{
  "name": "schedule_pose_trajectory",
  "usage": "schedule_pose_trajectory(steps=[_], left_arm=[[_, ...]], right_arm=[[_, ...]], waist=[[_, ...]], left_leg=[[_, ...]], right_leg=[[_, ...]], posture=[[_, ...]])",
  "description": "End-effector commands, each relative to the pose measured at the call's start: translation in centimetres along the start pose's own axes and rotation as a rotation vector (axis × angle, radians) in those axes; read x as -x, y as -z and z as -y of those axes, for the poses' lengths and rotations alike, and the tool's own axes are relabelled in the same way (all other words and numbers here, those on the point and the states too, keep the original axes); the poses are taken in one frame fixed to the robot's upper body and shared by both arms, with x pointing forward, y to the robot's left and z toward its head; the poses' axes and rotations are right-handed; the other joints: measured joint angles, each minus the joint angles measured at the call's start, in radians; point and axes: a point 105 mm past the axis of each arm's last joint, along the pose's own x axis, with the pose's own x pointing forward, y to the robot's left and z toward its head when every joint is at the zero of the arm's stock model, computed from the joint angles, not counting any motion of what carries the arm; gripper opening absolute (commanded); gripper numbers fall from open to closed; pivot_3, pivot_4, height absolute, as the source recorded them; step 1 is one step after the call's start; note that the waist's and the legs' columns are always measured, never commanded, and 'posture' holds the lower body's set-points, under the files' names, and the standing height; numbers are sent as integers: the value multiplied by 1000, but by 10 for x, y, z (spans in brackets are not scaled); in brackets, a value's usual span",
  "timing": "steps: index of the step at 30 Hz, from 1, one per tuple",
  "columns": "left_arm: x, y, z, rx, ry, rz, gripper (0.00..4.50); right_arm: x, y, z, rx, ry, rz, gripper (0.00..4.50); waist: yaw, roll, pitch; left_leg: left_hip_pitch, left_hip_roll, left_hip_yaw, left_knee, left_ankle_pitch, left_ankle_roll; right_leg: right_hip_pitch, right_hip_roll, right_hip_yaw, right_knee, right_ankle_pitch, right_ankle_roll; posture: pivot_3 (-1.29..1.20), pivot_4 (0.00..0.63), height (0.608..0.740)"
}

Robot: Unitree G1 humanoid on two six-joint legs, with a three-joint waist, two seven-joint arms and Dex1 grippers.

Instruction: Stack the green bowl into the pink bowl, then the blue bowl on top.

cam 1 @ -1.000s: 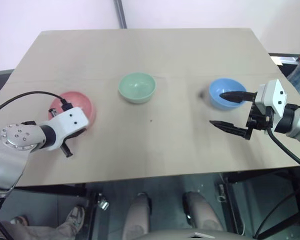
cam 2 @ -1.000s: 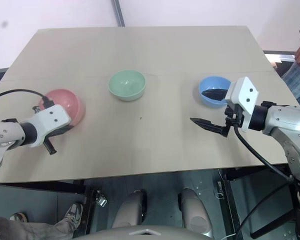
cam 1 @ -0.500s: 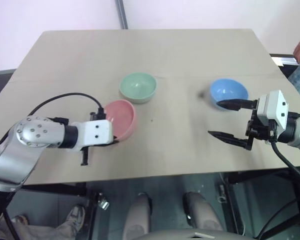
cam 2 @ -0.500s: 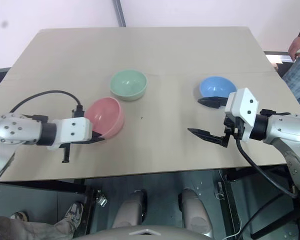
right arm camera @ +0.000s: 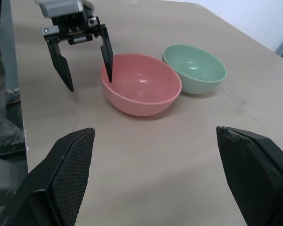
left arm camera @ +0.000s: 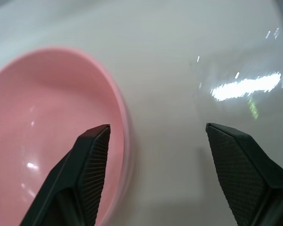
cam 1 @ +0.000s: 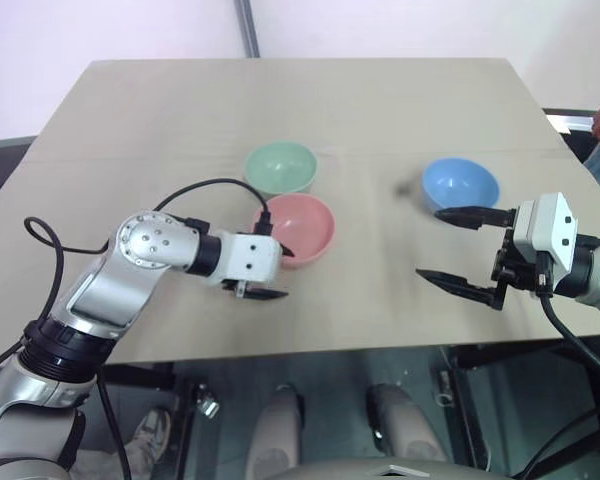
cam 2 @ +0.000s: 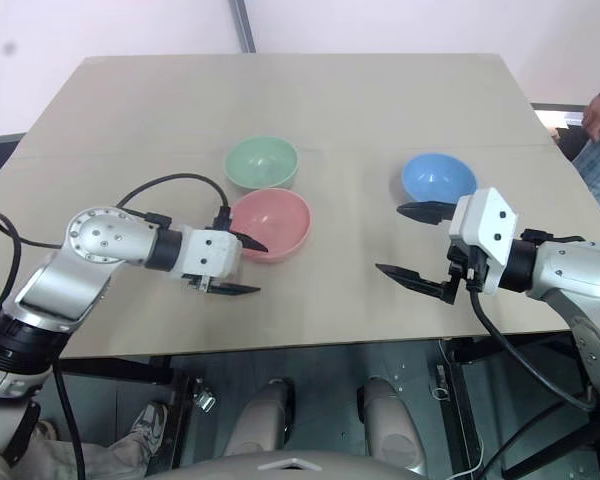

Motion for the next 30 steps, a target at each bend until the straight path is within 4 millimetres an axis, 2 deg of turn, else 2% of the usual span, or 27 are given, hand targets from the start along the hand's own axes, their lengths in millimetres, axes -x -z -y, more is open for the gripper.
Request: schedule_pose_trajectory(steps=[1,5,8,10,12,16,25,26,28,29,30], left_arm=[[49,4,-26,20,-134,-56,3154],[93,35,-51,-7,-251,-260,3154],[107,51,-77,-133,-294,-426,3154],[109,57,-94,-222,-297,-503,3154],[102,59,-110,-299,-285,-536,3154],[74,57,-136,-452,-226,-577,3154],[28,60,-147,-609,-123,-603,3154],[26,59,-148,-621,-123,-606,2637],[23,59,-148,-633,-113,-599,1944],[22,59,-148,-635,-110,-596,1377],[22,59,-147,-637,-107,-593,1147]], right_arm=[[2,-11,-1,49,14,36,4500],[-3,-10,1,46,8,55,4500],[-9,-11,4,51,-3,73,4500],[-11,-12,6,55,-9,82,4500],[-13,-12,8,60,-13,85,4500],[-14,-13,10,66,-15,87,4500],[-10,-13,6,60,16,75,4500],[-9,-13,6,60,21,73,4500],[-8,-14,6,61,29,69,4500],[-8,-13,6,61,33,67,4500],[-7,-13,6,61,36,65,4500]], waist=[[-2,-1,0],[-2,0,0],[4,0,0],[9,-1,1],[13,-1,0],[13,-1,0],[-7,-2,1],[-6,-2,1],[-5,-2,2],[-6,-2,2],[-5,-2,2]], left_leg=[[0,0,0,0,0,0],[1,0,0,0,0,0],[0,0,0,0,0,0],[0,0,-1,1,0,0],[0,-1,-1,2,0,0],[-1,-1,-2,1,0,0],[-2,-1,-2,-1,0,1],[-2,-1,-2,-1,0,1],[-2,-2,-2,0,0,1],[-2,-2,-2,0,0,1],[-2,-2,-2,0,0,1]], right_leg=[[0,0,0,0,0,0],[0,1,0,0,0,0],[0,1,0,0,0,0],[1,1,-1,0,0,0],[1,0,-1,0,0,0],[1,0,-1,-1,1,-2],[0,0,-1,0,2,-4],[0,0,-1,0,2,-3],[0,0,-1,0,2,-3],[0,0,-1,0,2,-3],[0,0,-1,0,2,-3]], posture=[[0,150,727],[0,150,727],[0,150,727],[0,150,727],[0,150,727],[0,150,727],[0,150,727],[0,150,727],[0,150,727],[0,150,727],[0,150,727]])
